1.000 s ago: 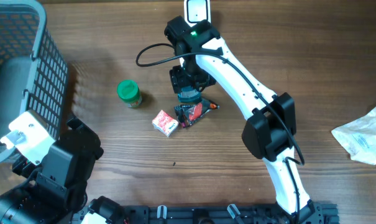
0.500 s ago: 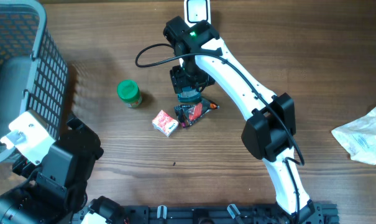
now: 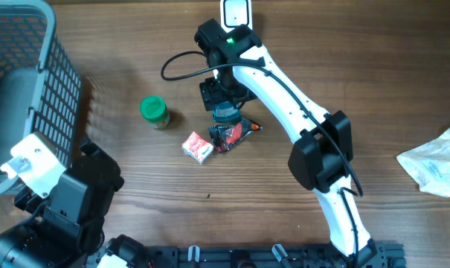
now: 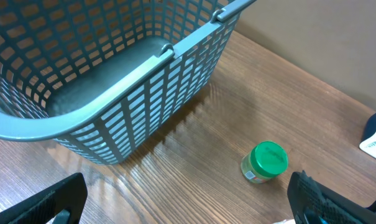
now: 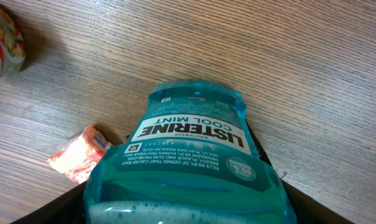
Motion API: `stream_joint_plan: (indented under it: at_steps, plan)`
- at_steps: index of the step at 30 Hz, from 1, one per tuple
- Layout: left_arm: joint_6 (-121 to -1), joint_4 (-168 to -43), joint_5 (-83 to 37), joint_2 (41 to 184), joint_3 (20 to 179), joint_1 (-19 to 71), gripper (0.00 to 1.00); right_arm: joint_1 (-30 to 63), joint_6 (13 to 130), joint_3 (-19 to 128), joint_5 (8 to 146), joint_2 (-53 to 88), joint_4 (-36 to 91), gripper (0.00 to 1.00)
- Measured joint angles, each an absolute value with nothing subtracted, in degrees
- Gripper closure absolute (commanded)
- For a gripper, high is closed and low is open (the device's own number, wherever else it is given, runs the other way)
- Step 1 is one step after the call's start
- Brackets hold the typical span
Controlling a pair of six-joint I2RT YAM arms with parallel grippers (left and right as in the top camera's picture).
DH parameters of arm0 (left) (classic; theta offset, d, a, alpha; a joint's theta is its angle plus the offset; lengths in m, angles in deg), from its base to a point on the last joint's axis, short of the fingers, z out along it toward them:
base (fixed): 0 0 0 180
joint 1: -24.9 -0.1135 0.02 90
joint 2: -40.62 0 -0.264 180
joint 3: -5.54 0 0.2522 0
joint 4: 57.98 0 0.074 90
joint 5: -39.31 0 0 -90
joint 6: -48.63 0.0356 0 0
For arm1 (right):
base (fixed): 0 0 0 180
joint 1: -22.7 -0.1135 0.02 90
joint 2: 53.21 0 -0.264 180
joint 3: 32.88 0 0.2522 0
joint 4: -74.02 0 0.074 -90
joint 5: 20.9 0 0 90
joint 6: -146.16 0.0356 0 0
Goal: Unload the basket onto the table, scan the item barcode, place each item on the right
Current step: 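Lift the Listerine bottle slightly with the right gripper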
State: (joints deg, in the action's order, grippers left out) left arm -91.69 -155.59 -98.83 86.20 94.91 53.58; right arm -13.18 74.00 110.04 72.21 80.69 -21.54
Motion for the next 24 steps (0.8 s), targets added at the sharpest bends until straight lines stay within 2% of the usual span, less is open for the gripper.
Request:
stream_joint_plan:
  at_steps: [10,12,13,18,24]
  plan:
    - [-91.69,-156.03,-98.81,86.2,94.91,53.58,0.0,-13.18,74.02,110.15,72.17,80.8,-21.54,0.2]
    - [-91.69,-156.05,-98.81,86.2,94.91,53.58,0.0,-13.16,73.96,110.15,72.02,80.82,-21.54,0.09]
    - [-91.69,-156.07,-98.81,86.2,94.91,53.58,0.0,-13.16,73.83,110.15,72.02,80.82,-21.54,0.08]
    - [-91.69,-156.18,-98.81,86.2,94.91,53.58,0.0,-13.16,73.15,110.15,72.04,80.82,-21.52,0.1]
    - [-91.69,-156.18,-98.81,86.2,94.91,53.58,0.0,-13.16,72.91,110.15,72.06,80.82,-21.54,0.07]
